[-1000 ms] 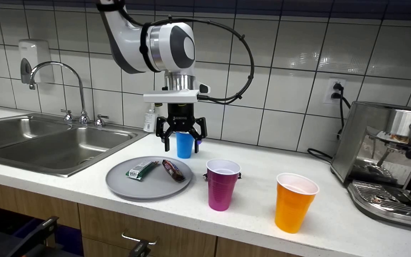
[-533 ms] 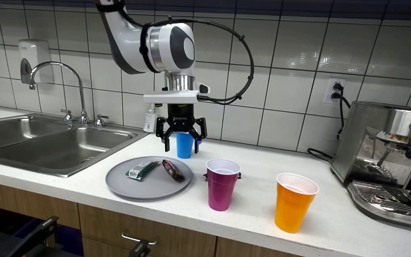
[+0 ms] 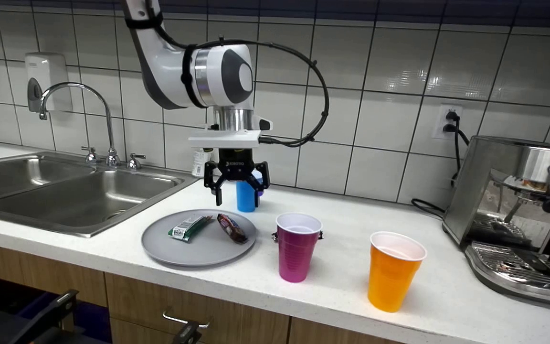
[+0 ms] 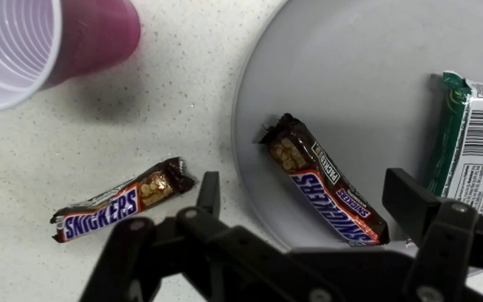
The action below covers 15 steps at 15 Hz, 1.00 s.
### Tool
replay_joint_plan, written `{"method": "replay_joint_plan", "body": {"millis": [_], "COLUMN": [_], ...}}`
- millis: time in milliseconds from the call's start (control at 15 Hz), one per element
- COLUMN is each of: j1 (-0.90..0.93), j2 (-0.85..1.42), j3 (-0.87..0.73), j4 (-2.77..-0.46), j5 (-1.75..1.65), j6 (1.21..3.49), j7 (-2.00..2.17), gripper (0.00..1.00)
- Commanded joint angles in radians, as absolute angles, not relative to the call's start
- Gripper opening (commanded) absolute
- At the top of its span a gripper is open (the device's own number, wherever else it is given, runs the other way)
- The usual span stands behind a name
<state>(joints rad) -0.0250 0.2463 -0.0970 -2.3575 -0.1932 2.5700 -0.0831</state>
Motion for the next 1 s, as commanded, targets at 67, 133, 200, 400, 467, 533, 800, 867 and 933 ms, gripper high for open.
{"method": "replay_joint_plan", "body": {"millis": [67,133,200,400,467,533,800,867,933], "j1": [-0.038,-0.040,-0.042,-0.040,-0.040,-0.042,-0.027,-0.025,-0.027], "j2": [0.326,0.341,0.357,0.409,0.422,0.432,0.482,0.492,0.497], "j3": [-0.066,-0.061,-0.056,-0.053,-0.049,-0.047,-0.063,-0.067,-0.067], "j4": [-2.294,-2.281,-2.268,-2.234,-2.226,-2.220,-2.200,-2.195,-2.194], "j5": [-0.188,-0.186,-0.183,-0.186,-0.183,-0.181,-0.206,-0.207,-0.204], "j6": [2.608,2.611,2.612,2.622,2.622,2.622,2.657,2.663,2.668], "j7": [-0.145,-0.158,-0.169,-0.176,-0.177,-0.179,-0.146,-0.139,-0.142], "gripper": [1.00,1.00,1.00,1.00,1.00,1.00,1.00,1.00,1.00]}}
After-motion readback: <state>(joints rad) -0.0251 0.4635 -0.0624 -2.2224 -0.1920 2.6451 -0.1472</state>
